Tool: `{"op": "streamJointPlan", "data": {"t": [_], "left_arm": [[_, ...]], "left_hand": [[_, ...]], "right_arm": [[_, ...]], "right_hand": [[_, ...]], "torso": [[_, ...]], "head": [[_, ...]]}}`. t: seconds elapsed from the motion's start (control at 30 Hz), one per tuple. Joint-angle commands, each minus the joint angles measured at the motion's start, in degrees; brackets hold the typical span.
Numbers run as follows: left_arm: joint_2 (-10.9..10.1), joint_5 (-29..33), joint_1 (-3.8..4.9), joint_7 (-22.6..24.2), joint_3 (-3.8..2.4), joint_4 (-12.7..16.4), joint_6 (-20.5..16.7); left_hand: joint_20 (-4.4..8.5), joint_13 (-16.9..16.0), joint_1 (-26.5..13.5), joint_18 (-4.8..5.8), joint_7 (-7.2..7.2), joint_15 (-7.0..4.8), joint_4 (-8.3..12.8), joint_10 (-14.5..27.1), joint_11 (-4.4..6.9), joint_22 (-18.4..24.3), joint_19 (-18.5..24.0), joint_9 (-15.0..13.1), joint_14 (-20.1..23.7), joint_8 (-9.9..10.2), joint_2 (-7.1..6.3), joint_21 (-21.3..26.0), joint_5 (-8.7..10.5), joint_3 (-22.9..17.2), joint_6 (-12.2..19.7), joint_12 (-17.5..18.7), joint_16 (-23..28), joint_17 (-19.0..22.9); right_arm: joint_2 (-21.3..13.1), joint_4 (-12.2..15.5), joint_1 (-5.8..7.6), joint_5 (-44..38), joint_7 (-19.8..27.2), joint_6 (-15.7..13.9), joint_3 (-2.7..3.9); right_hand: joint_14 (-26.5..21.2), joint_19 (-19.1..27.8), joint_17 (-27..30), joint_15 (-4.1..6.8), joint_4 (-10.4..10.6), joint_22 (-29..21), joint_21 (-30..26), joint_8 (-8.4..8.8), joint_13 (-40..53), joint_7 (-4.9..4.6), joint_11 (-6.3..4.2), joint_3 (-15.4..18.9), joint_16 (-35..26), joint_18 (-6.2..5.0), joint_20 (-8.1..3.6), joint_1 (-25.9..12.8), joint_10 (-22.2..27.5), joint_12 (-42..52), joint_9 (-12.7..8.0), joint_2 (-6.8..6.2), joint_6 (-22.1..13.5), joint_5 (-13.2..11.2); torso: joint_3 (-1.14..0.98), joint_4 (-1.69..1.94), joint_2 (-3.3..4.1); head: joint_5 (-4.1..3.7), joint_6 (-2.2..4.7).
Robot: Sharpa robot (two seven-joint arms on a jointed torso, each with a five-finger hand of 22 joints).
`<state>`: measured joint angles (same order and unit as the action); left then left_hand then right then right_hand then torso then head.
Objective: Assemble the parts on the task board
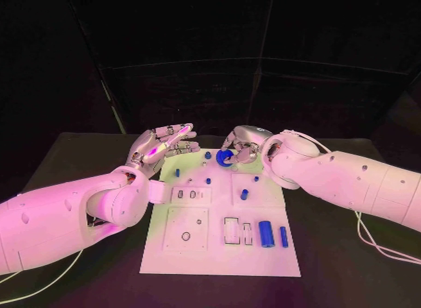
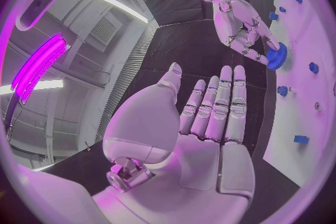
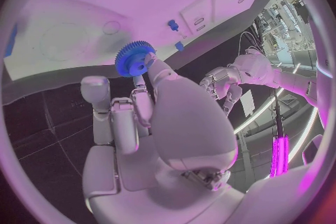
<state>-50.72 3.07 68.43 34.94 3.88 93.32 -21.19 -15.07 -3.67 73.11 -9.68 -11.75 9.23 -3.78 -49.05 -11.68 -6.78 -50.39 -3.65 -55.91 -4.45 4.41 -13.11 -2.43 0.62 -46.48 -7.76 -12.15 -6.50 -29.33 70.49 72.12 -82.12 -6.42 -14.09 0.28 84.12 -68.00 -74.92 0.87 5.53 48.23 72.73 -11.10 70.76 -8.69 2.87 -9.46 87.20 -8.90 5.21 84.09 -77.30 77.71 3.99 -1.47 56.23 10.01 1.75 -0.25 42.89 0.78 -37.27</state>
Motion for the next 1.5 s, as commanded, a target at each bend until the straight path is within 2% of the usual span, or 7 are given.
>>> {"op": "streamJointPlan", "data": {"t": [0.03, 0.13, 0.33, 0.47, 0.93, 1.3, 1.5], "left_arm": [[0.0, -0.1, 0.09, 0.4, -0.04, 0.0, 0.6], [0.0, -0.1, 0.10, 0.4, -0.04, 0.1, 0.5], [0.1, -0.1, 0.14, 0.4, -0.04, 0.1, 0.5], [0.1, -0.1, 0.19, 0.4, -0.05, 0.1, 0.4], [0.2, -0.1, 0.37, 0.4, -0.05, 0.1, 0.4], [0.1, -0.1, 0.38, 0.4, -0.05, 0.1, 0.4], [-0.2, -0.1, 0.39, 0.4, -0.05, 0.1, 0.4]], "left_hand": [[-0.15, 0.1, 0.2, -0.67, -2.46, -0.09, 0.1, -0.2, -0.14, 0.1, -0.4, 0.0, -0.3, 0.2, 0.36, -0.1, -0.36, 0.3, -0.3, 0.2, 0.3, 0.1], [-0.15, 0.1, 0.2, -0.66, -2.46, -0.08, 0.1, -0.2, -0.15, 0.1, -0.4, 0.0, -0.3, 0.2, 0.35, -0.1, -0.36, 0.3, -0.3, 0.2, 0.3, 0.1], [-0.15, 0.1, 0.2, -0.66, -2.46, -0.08, 0.1, -0.2, -0.15, 0.1, -0.4, 0.0, -0.3, 0.2, 0.34, -0.1, -0.36, 0.3, -0.3, 0.2, 0.3, 0.1], [-0.15, 0.1, 0.1, -0.65, -2.46, -0.07, 0.1, -0.2, -0.15, 0.1, -0.4, 0.0, -0.3, 0.2, 0.32, -0.1, -0.36, 0.4, -0.3, 0.2, 0.3, 0.1], [-0.15, 0.1, 0.1, -0.65, -2.46, -0.07, 0.1, -0.2, -0.15, 0.1, -0.4, 0.0, -0.3, 0.2, 0.32, -0.1, -0.36, 0.4, -0.3, 0.2, 0.3, 0.1], [-0.16, 0.1, 0.1, -0.64, -2.47, -0.05, 0.1, -0.2, -0.16, 0.1, -0.3, 0.1, -0.2, 0.2, 0.30, -0.1, -0.36, 0.4, -0.2, 0.3, 0.4, 0.1], [-0.16, 0.1, 0.1, -0.64, -2.47, -0.05, 0.1, -0.2, -0.16, 0.1, -0.3, 0.1, -0.2, 0.2, 0.30, -0.1, -0.36, 0.4, -0.2, 0.3, 0.4, 0.1]], "right_arm": [[1.6, -0.9, 0.14, -0.4, 1.0, -1.0, 0.07], [3.5, -2.3, 0.15, -0.6, 1.1, -0.5, 0.06], [7.0, -5.1, 0.13, -1.5, 1.4, 0.0, 0.04], [8.5, -6.6, 0.12, -2.0, 1.3, 0.5, 0.02], [11.0, -9.6, 0.08, -2.7, 1.4, 0.9, -0.04], [7.8, -5.9, 0.06, -2.9, 0.9, 1.2, -0.07], [4.5, -1.6, 0.03, -3.0, -0.5, 3.4, -0.13]], "right_hand": [[4.2, -0.2, -6.7, 0.42, 0.0, 0.1, 0.3, 0.27, 0.0, 0.98, -0.05, -0.3, 0.2, 1.11, -0.28, -0.5, -0.4, 0.3, 0.0, -0.06, 2.1, 0.2], [4.2, -0.2, -6.7, 0.42, 0.0, 0.2, 0.4, 0.28, 0.0, 0.98, -0.05, -0.3, 0.2, 1.11, -0.28, -0.6, -0.4, 0.3, 0.0, -0.07, 2.0, 0.2], [4.2, -0.3, -6.7, 0.41, -0.1, 0.3, 0.4, 0.33, 0.1, 0.96, -0.04, -0.4, 0.2, 1.13, -0.27, -0.7, -0.4, 0.3, 0.0, -0.12, 2.0, 0.1], [4.2, -0.3, -6.7, 0.41, -0.1, 0.3, 0.4, 0.33, 0.1, 0.96, -0.04, -0.4, 0.2, 1.13, -0.27, -0.7, -0.4, 0.3, 0.0, -0.12, 2.0, 0.1], [4.2, -0.4, -6.6, 0.33, -0.2, 0.4, 0.5, 0.75, -0.3, 0.82, 0.08, -1.0, 0.1, 1.17, -0.22, -1.4, -0.1, 0.0, -0.2, -0.39, 1.7, -0.1], [4.2, -0.3, -6.5, 0.22, -0.4, 0.4, 0.5, 1.12, -0.4, 0.65, 0.23, -1.4, 0.1, 1.17, -0.14, -2.0, 0.0, -0.2, -0.2, -0.81, 1.3, -0.3], [4.1, -0.1, -6.2, -0.25, -0.2, 0.1, 0.3, 2.53, -1.4, -0.02, 0.82, -0.9, 0.0, 1.18, 0.23, -4.2, 0.9, -0.9, -0.4, -2.46, -0.5, 0.1]], "torso": [[0.05, 0.08, 0.04], [0.08, 0.04, 0.03], [-0.07, 0.07, 0.09], [-0.01, 0.00, 0.03], [-0.12, -0.09, -0.01], [-0.18, -0.31, -0.06], [-0.19, -0.25, -0.09]], "head": [[0.06, -0.08], [0.22, -0.07], [0.60, -0.25], [0.75, -0.34], [0.99, -0.59], [1.24, -0.72], [1.24, -0.76]]}}
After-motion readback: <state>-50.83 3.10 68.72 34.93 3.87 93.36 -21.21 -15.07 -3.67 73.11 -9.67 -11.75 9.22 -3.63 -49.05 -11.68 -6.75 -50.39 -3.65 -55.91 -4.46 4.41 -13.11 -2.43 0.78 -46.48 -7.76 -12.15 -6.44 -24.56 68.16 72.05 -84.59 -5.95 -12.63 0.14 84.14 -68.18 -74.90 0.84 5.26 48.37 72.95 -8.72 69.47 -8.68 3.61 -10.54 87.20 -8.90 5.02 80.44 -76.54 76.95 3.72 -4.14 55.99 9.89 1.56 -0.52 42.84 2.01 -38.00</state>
